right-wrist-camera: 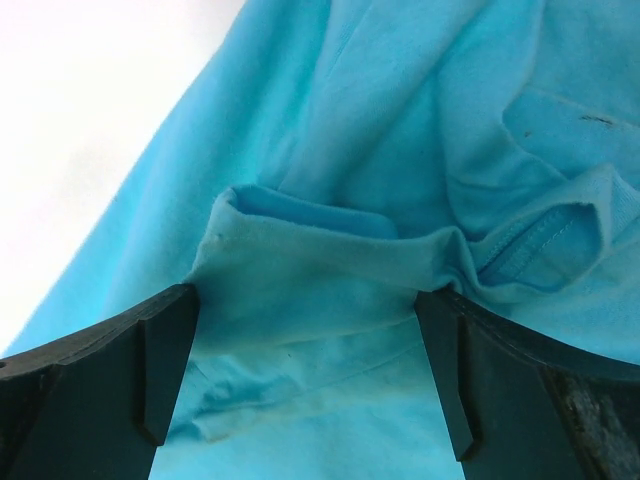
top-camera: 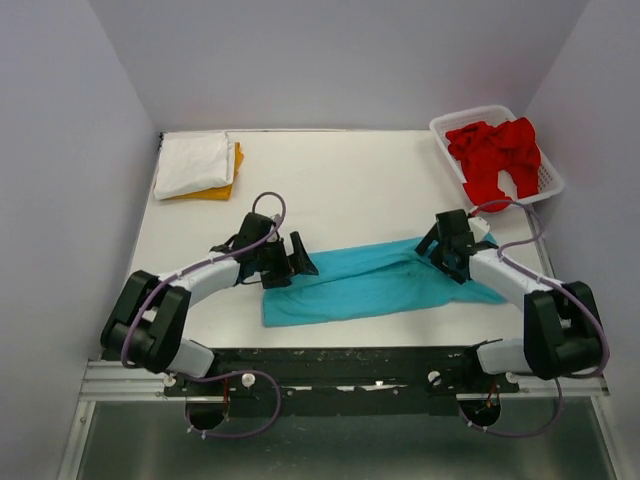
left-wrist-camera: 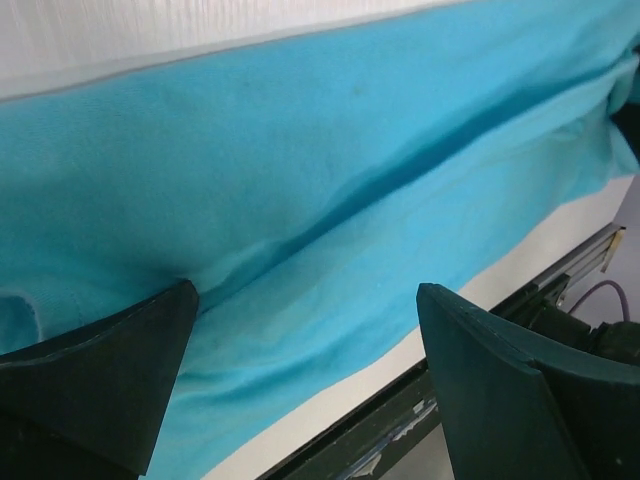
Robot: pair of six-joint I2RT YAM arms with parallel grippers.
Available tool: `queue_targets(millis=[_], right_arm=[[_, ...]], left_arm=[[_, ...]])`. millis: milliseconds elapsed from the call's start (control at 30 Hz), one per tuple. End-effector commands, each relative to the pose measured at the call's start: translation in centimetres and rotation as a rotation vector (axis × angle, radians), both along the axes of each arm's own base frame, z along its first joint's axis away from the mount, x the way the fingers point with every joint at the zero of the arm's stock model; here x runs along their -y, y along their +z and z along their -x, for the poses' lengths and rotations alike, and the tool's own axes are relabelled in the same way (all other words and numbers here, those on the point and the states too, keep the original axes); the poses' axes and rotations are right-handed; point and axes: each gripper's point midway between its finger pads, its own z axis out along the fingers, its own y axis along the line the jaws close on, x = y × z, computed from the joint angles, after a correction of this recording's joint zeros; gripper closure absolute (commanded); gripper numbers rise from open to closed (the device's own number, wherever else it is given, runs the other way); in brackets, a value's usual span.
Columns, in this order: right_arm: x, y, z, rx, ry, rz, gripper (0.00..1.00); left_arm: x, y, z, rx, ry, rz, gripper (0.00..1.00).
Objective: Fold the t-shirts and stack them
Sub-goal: Rotate the tshirt 90 degrees
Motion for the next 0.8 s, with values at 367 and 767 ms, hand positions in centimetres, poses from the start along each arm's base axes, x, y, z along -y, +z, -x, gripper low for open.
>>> queue_targets(millis=[367, 767], right_arm=[[-17.9, 0.6, -23.2, 0.263, 0.555, -0.233, 0.00], [-23.6, -1.5, -33.6, 0.397, 0.788, -0.188, 0.00]], left_arm=[[-1.5, -3.1, 12.9, -0.155, 0.017, -0.053, 0.02], [6.1, -1.3, 10.6, -0.070, -0.002, -0.038, 0.01]])
